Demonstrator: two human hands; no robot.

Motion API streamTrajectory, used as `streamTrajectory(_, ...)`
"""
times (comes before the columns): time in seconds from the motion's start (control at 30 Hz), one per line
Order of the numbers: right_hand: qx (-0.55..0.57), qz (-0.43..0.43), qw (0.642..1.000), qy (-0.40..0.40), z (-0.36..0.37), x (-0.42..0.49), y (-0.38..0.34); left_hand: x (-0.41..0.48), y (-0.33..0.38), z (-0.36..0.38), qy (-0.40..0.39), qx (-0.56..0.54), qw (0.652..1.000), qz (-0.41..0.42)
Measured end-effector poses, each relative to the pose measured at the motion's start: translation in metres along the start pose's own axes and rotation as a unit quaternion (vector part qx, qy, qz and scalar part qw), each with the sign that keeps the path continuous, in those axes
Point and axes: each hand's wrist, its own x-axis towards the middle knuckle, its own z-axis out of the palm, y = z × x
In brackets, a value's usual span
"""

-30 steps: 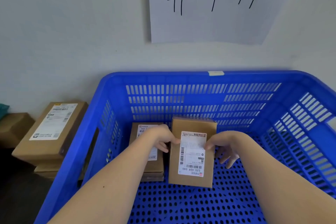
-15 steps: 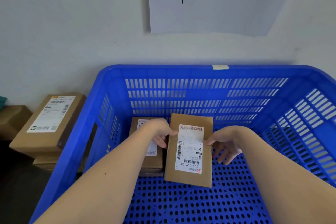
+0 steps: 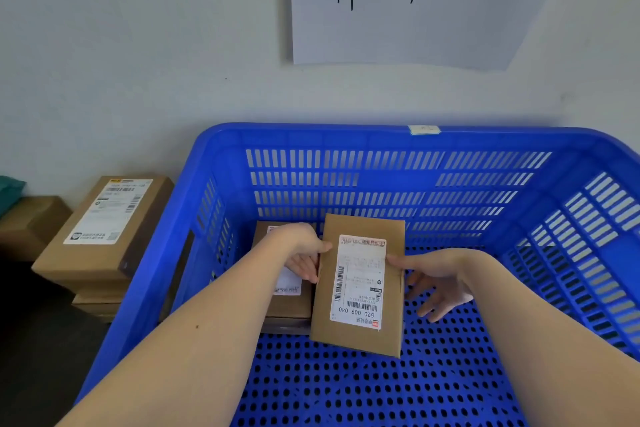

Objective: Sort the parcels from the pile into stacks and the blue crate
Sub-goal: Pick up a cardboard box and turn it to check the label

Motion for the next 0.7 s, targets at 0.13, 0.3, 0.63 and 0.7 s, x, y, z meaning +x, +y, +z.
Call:
streamTrajectory(0.13,0.050,-0.022,0.998,0.010,-0.002,0.001,0.005,-0.004,-0.001,0.001,0.045,-0.012,0.999,0.027)
streamTrajectory(0.3,0.039,-0.053,0.998,0.006,0.010,0.001,0.003,-0.003,-0.002,0.007,0.108,0.015,0.993,0.050)
streamTrajectory(0.63,-0.040,-0.080,0.990,0.105,0.029,-0.008,-0.008,-0.023,0.004,0.013,0.114,0.225,0.962,0.101)
streamTrajectory(0.7,-0.080,-0.108,0.979,0.150,0.032,-0.017,-0.014,-0.032,0.008,0.008,0.134,0.274,0.945,0.122)
